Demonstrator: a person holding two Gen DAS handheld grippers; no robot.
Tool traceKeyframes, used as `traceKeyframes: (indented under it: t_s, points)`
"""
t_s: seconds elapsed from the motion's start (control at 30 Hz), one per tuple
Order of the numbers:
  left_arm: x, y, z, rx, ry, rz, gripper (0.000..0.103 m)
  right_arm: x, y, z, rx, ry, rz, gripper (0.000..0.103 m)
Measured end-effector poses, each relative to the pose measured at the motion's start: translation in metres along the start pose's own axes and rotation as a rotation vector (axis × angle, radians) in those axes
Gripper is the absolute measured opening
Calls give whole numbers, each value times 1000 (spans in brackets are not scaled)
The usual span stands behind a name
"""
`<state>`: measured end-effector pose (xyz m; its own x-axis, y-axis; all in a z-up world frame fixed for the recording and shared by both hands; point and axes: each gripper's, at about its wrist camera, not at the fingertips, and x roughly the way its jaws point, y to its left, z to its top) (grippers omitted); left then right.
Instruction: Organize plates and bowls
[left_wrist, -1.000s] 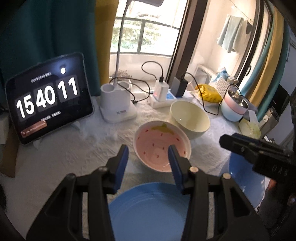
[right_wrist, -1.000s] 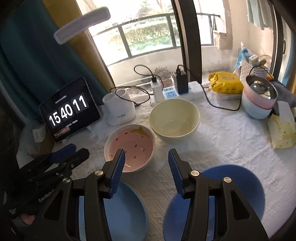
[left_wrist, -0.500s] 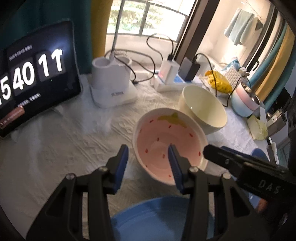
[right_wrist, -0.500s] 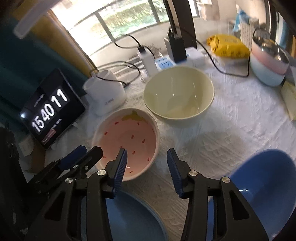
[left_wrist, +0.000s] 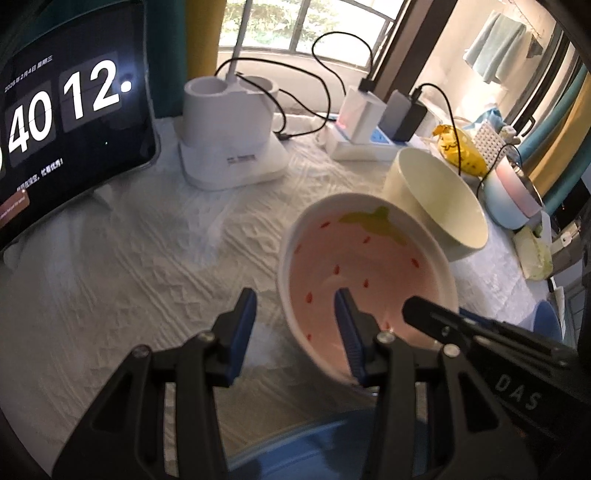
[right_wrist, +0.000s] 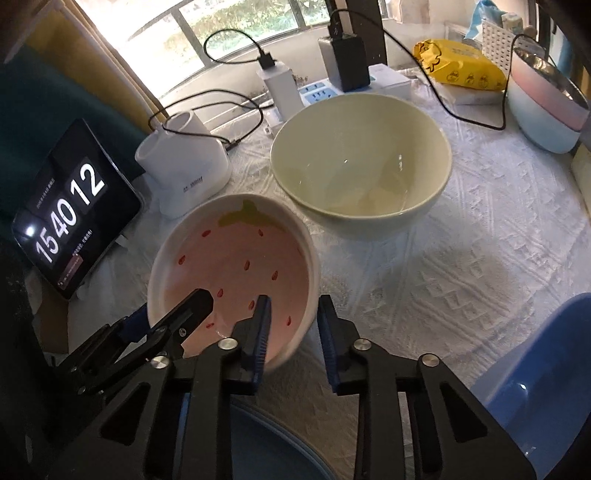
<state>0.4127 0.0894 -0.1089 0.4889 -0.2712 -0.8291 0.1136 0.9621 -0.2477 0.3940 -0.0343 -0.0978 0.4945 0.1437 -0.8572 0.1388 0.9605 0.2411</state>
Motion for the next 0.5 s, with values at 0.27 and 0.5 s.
traceKeyframes:
  t_s: [0.27,0.5]
  points:
    - [8,-3,-3,33,2,-15,26,9,3,-1,3,-8,-29,20]
    - [7,-5,-4,44,-7,-3,22,9,4,-3,4,-25,-38,17]
